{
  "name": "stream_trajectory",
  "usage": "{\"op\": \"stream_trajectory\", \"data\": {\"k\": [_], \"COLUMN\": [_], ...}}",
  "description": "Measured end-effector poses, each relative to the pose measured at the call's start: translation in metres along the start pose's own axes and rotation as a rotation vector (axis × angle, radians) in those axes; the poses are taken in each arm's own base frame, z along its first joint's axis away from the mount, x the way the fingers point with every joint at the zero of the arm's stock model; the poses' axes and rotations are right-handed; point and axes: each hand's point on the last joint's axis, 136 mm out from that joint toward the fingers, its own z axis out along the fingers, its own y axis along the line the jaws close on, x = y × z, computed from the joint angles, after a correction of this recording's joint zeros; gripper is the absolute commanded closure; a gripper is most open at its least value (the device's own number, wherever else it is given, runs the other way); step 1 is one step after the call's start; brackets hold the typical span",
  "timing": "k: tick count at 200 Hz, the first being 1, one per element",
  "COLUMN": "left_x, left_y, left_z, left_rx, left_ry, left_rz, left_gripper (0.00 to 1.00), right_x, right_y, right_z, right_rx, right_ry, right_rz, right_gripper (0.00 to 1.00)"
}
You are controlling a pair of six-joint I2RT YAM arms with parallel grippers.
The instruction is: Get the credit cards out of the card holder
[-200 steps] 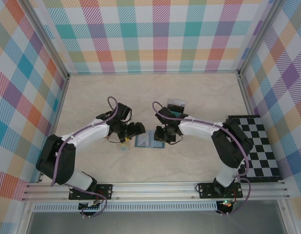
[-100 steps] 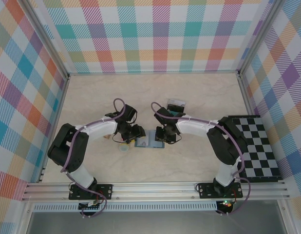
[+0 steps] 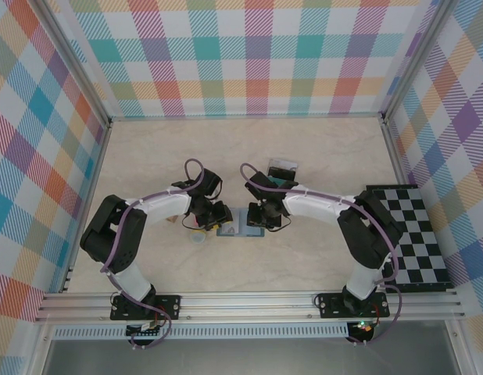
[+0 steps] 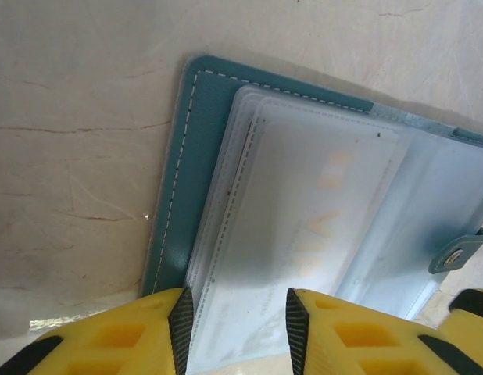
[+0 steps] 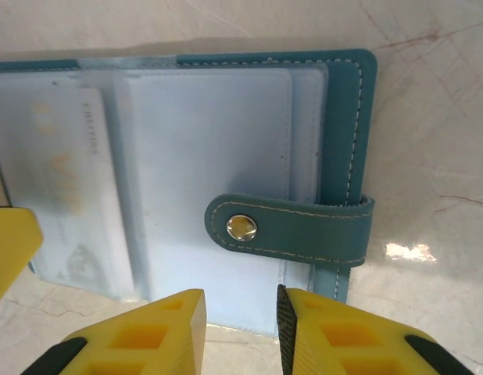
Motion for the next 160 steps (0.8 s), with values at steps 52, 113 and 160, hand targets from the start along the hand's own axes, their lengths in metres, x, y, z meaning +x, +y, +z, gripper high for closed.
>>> {"op": "stream_trajectory", "data": {"k": [52,113,160], "left_x": [0.000,0.001,0.002], "left_y": [0.000,-0.002,-0.003], "left_z": [0.000,0.000,0.000], "left_rx": [0.000,0.007,0.013], "left_ry": [0.000,0.004,0.011], "left_rz": [0.000,0.002,0.002], "left_gripper": [0.63,0.67,0.74], "right_x": [0.008,0.011,0.006], "right_y": [-0.009,-0.015,-0.008], "right_z": [0.003,0.020,0.020], "right_rx": [0.040,0.078,0.067], "right_ry": [0.009,0.043,0.039], "right_rz": [0.013,0.014,-0.013], "right_gripper": [0.65,0.74,0.90]}}
